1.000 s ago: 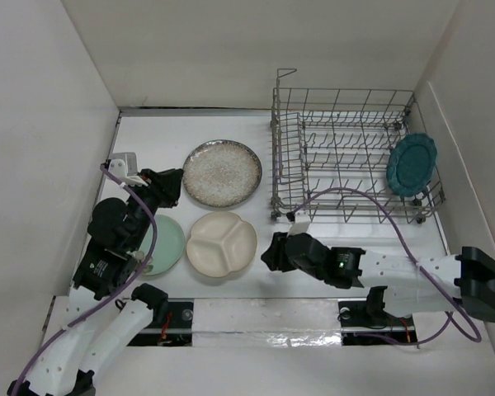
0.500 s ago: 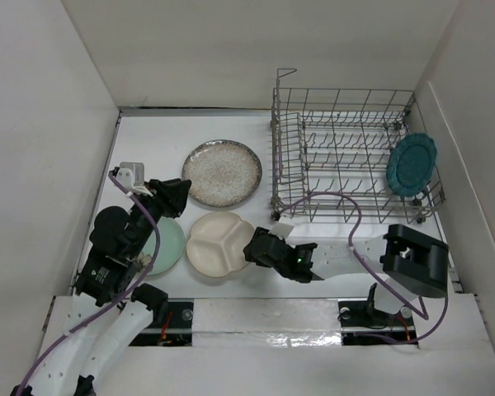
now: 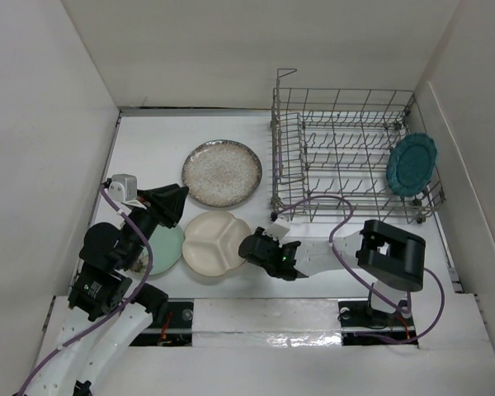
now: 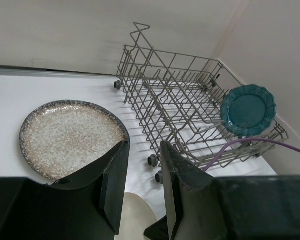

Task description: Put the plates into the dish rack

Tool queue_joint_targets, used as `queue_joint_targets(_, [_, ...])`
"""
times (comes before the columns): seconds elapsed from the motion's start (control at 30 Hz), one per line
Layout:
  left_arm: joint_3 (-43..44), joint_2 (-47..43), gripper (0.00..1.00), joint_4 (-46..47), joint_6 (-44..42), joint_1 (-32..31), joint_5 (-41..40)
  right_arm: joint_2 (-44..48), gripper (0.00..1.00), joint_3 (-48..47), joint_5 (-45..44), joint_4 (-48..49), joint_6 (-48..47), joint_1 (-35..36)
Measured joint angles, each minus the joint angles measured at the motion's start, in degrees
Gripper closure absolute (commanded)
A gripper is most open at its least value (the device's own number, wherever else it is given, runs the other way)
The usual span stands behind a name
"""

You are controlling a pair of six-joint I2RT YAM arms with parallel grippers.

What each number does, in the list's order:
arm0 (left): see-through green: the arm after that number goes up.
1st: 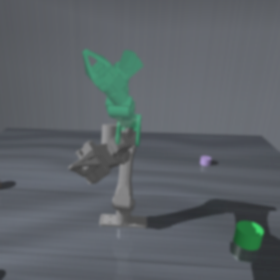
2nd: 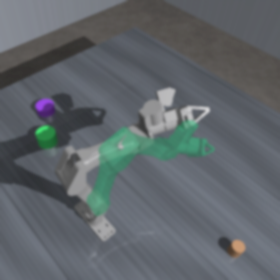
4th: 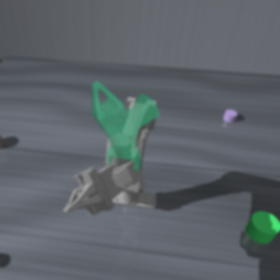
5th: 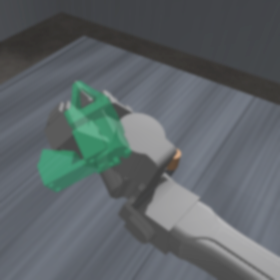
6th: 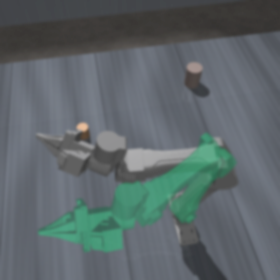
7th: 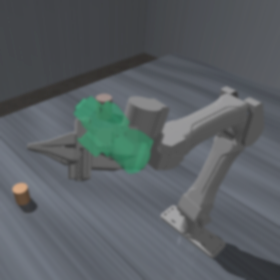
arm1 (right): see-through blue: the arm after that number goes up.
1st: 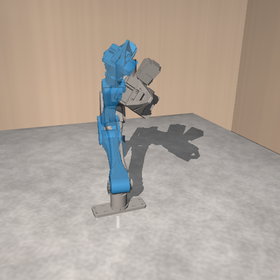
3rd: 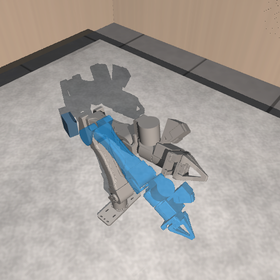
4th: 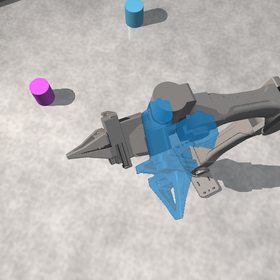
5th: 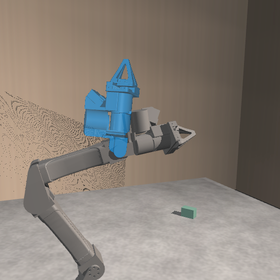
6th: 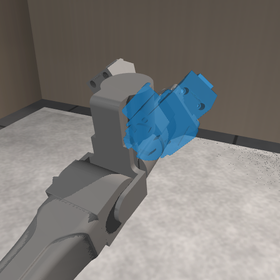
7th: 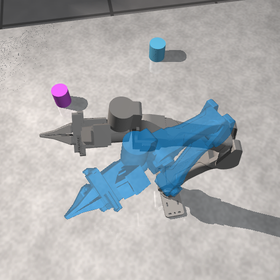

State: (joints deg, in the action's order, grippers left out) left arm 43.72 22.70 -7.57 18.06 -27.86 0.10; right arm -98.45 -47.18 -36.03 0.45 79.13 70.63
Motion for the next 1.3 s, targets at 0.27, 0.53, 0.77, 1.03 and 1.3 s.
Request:
queue_joint_targets(0.27, [0.0, -0.33, 0.71, 0.02, -0.04, -0.17, -0.66, -1.84, 1.0, -2.1, -1.86, -1.7, 2.1, 0.7])
queue_joint_targets(0.53, [0.0, -0.2, 0.71, 0.02, -0.04, -0.17, -0.79, 0.2, 1.0, -3.93, -8.52, -11.19, 6.25, 5.73])
queue_joint_targets(0.77, [0.0, 0.74, 0.71, 0.02, -0.02, -0.15, -1.05, 4.46, 1.0, -8.83, -15.39, -27.41, 5.33, 9.77])
queue_joint_targets(1.03, [0.0, 1.44, 0.71, 0.02, -0.02, -0.17, -1.7, 9.66, 1.0, -10.45, -17.92, -32.0, -11.15, 10.16])
queue_joint_targets(1.3, [0.0, 1.62, 0.71, 0.0, -0.02, -0.15, -2.19, 14.14, 1.0, -10.45, -14.34, -28.17, -28.57, 9.22])
